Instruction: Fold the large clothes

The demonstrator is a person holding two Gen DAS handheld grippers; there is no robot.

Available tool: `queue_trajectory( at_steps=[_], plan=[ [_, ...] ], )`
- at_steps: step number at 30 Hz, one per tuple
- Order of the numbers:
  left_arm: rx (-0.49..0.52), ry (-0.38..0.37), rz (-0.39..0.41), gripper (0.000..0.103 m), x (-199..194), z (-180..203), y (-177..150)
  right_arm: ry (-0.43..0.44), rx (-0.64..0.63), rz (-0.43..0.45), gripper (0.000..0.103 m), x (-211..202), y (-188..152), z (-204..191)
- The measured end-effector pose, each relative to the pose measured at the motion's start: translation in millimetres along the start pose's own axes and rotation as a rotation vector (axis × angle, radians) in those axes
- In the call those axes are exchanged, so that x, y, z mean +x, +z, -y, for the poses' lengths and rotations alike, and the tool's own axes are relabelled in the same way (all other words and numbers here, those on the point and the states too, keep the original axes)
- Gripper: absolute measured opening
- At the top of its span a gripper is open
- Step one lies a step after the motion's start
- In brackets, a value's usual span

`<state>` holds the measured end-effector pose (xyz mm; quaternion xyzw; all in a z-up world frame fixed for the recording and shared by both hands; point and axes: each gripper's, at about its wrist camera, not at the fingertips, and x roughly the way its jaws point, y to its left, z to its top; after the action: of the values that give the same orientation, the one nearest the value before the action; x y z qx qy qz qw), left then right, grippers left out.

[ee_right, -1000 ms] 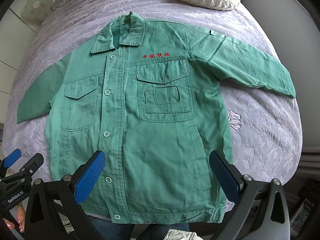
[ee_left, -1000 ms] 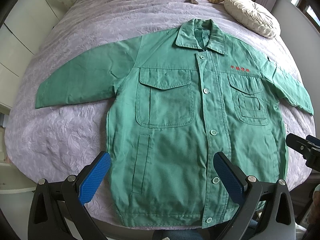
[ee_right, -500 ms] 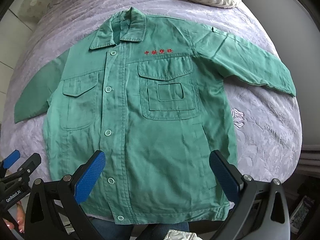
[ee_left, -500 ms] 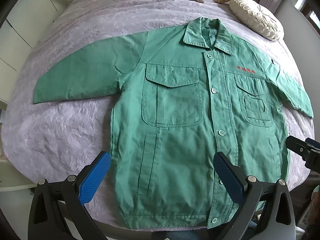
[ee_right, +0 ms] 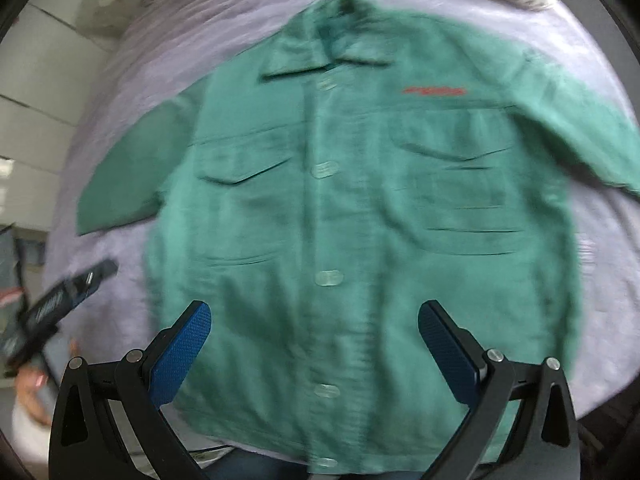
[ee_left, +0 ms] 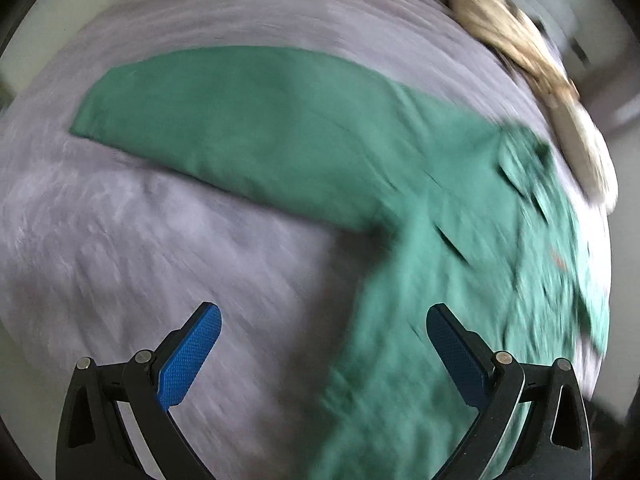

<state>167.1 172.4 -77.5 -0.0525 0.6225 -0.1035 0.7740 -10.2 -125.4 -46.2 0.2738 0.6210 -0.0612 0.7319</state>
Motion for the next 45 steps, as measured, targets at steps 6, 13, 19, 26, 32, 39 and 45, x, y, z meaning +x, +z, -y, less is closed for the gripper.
queue_trajectory(
  at_steps=[6, 13, 19, 26, 32, 39, 45],
  plan=[
    [-0.211, -0.012, 0.084, 0.103, 48, -90, 56, 0.076, -0.091, -0.051, 0.103, 58, -5, -36],
    [-0.288, -0.142, 0.108, 0.103, 97, -117, 91, 0.085, -0.135, -0.040, 0.103, 88, 3, -60],
    [-0.310, -0.179, 0.315, 0.077, 64, -129, 119, 0.074, -0.151, -0.023, 0.103, 100, 14, -71],
    [-0.175, -0.144, 0.339, 0.004, 47, -117, 134, 0.086, -0.127, -0.006, 0.103, 116, 25, -82],
    [0.136, -0.250, 0.470, 0.004, -17, -9, 129, 0.083, -0.068, 0.054, 0.103, 101, 29, -53],
    [0.555, -0.419, 0.446, 0.004, -34, 198, 83, 0.070, 0.052, 0.192, 0.103, 57, 29, 15],
    [0.805, -0.283, 0.261, 0.004, 70, 321, 14, 0.026, 0.206, 0.247, 0.103, 37, 32, 101]
  ],
)
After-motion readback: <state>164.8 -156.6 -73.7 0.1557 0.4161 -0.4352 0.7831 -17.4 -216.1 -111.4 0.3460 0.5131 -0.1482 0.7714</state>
